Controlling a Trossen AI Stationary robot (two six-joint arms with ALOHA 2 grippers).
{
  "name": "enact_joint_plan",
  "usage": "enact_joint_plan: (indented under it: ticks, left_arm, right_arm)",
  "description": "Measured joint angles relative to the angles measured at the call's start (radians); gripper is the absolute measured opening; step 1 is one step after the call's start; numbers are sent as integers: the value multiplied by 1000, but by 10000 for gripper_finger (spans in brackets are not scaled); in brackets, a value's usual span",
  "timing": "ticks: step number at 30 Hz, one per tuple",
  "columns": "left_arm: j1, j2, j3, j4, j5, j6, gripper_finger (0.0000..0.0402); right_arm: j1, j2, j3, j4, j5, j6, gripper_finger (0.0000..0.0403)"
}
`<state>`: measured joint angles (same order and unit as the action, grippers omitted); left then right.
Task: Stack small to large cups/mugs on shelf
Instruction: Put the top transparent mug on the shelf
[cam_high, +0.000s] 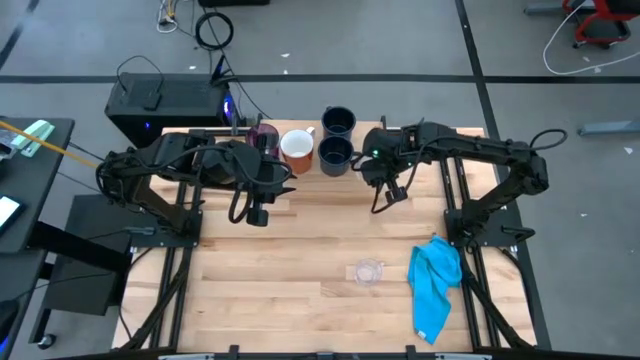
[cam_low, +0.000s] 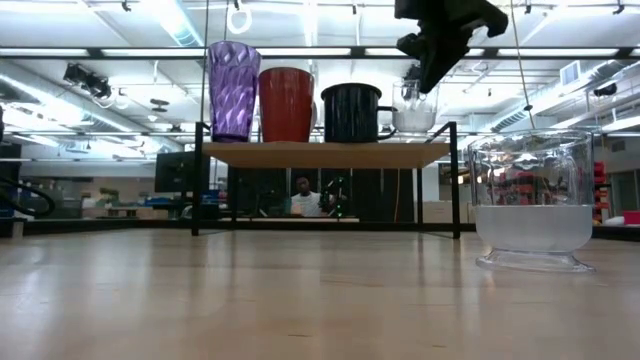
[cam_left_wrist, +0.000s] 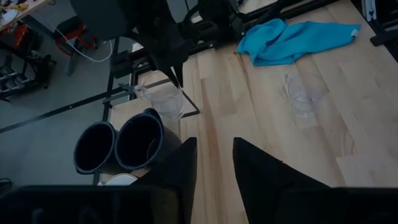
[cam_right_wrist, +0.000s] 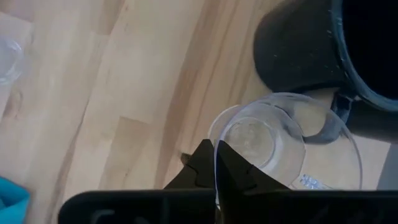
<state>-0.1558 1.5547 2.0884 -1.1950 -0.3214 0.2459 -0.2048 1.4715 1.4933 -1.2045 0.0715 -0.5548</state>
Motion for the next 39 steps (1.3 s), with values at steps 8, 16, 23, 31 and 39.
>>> enact_joint_plan:
  ticks: [8, 16, 23, 31, 39]
  left_arm:
    - [0, 0, 0, 0, 0, 0, 112]
    - [0, 0, 0, -3, 0, 0, 112]
    - [0, 0, 0, -22, 0, -7, 110]
    - [0, 0, 0, -24, 0, -8, 111]
    - [0, 0, 0, -31, 0, -21, 112]
  right_arm:
    - [-41, 0, 0, 0, 0, -38, 0]
    - [-83, 0, 0, 2, -44, -57, 0]
    - [-108, 2, 1, 1, -78, -70, 3]
    - [-107, 2, 1, -1, -79, -78, 7]
    - [-107, 4, 1, -5, -74, -69, 33]
